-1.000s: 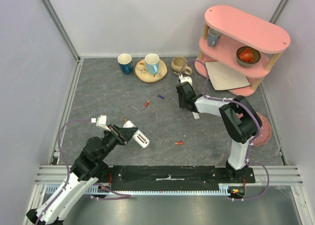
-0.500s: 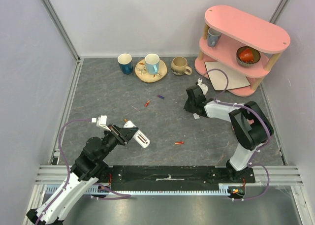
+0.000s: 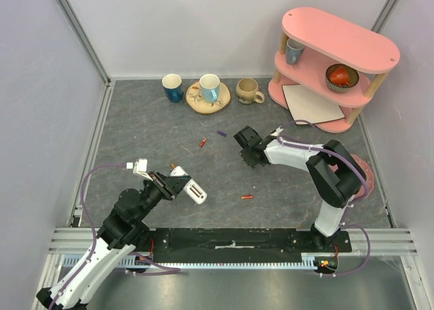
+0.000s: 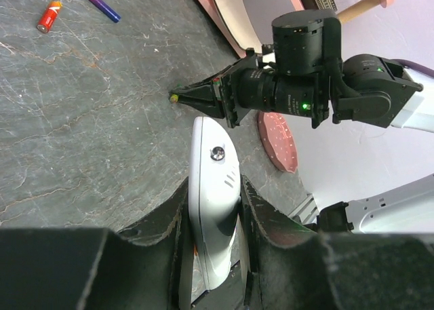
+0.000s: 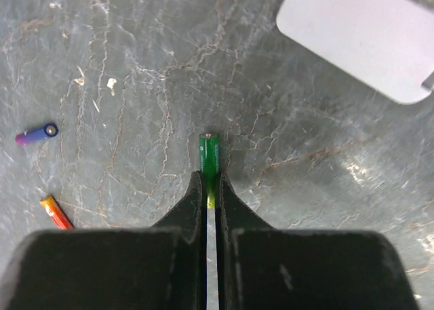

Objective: Load the batteries into the remote control

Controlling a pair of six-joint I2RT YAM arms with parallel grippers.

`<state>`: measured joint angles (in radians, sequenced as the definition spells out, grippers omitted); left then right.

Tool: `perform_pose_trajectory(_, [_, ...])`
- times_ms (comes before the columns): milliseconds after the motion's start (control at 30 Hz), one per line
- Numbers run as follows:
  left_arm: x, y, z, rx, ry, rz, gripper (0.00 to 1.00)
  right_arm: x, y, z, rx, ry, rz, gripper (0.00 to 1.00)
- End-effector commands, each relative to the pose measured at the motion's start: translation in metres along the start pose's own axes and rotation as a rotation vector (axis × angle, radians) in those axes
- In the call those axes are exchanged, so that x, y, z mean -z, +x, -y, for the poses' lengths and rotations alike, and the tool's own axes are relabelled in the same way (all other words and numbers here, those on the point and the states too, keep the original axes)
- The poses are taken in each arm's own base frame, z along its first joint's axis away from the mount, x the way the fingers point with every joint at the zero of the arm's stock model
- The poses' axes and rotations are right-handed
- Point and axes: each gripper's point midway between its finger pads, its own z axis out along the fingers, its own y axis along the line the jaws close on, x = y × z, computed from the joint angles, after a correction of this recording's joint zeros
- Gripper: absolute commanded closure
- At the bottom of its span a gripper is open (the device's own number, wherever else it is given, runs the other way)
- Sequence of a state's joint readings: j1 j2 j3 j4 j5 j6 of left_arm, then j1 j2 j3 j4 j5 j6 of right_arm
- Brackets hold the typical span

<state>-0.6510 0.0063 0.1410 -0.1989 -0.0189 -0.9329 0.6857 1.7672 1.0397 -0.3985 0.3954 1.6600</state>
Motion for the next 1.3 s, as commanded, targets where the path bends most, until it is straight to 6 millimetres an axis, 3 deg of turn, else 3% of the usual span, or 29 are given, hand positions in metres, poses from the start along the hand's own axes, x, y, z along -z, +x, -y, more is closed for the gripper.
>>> perform_pose_trajectory(0, [0.009,-0.018,0.028,0.018,0.102,0.06,0.98,-0.01,0.0,0.011,-0.2,0.096,0.069,1.0])
perform_pose_trajectory(200, [0.01,-0.019,0.029,0.017,0.104,0.063,0.98,-0.008,0.002,0.002,-0.204,0.092,0.094,1.0])
perform_pose_trajectory(333, [0.009,-0.018,0.027,0.018,0.098,0.058,0.98,-0.011,0.006,0.007,-0.177,0.111,0.082,0.98])
perform_pose_trajectory(500, [0.009,-0.016,0.026,0.027,0.097,0.055,0.98,-0.015,0.013,0.017,-0.139,0.139,0.061,0.73])
perform_pose_trajectory(700, [0.009,-0.017,0.026,0.023,0.1,0.058,0.98,-0.016,0.016,0.023,-0.119,0.153,0.042,0.58])
perform_pose_trajectory(800, [0.009,-0.013,0.028,0.02,0.108,0.039,0.98,-0.006,0.011,0.01,-0.05,0.107,0.046,0.56])
perform_pose_trajectory(833, [0.009,-0.013,0.027,0.02,0.107,0.036,0.98,0.003,0.006,-0.007,-0.032,0.061,0.05,0.55])
perform_pose_trajectory(933, [0.009,-0.011,0.027,0.02,0.106,0.032,0.98,0.023,-0.009,-0.033,0.158,-0.02,0.084,0.52])
perform_pose_trajectory(967, [0.01,-0.011,0.027,0.019,0.108,0.029,0.98,0.029,-0.016,-0.039,0.216,-0.04,0.105,0.45])
perform_pose_trajectory(1033, [0.009,-0.011,0.026,0.02,0.106,0.029,0.98,0.042,-0.028,-0.05,0.445,-0.078,0.143,0.4])
perform_pose_trajectory(1067, [0.009,-0.011,0.026,0.021,0.106,0.029,0.98,0.043,-0.031,-0.052,0.527,-0.088,0.158,0.36])
perform_pose_trajectory(1100, [0.009,-0.01,0.025,0.023,0.102,0.029,0.98,0.045,-0.036,-0.057,0.736,-0.116,0.18,0.35])
perform_pose_trajectory(1167, [0.008,-0.01,0.024,0.023,0.099,0.03,0.98,0.043,-0.036,-0.055,0.923,-0.155,0.183,0.31])
perform_pose_trajectory(1200, [0.008,-0.01,0.023,0.025,0.095,0.031,0.98,0.042,-0.031,-0.063,0.974,-0.221,0.175,0.29])
perform_pose_trajectory(1267, [0.007,-0.009,0.021,0.025,0.091,0.03,0.98,0.031,-0.025,-0.053,1.156,-0.259,0.138,0.24])
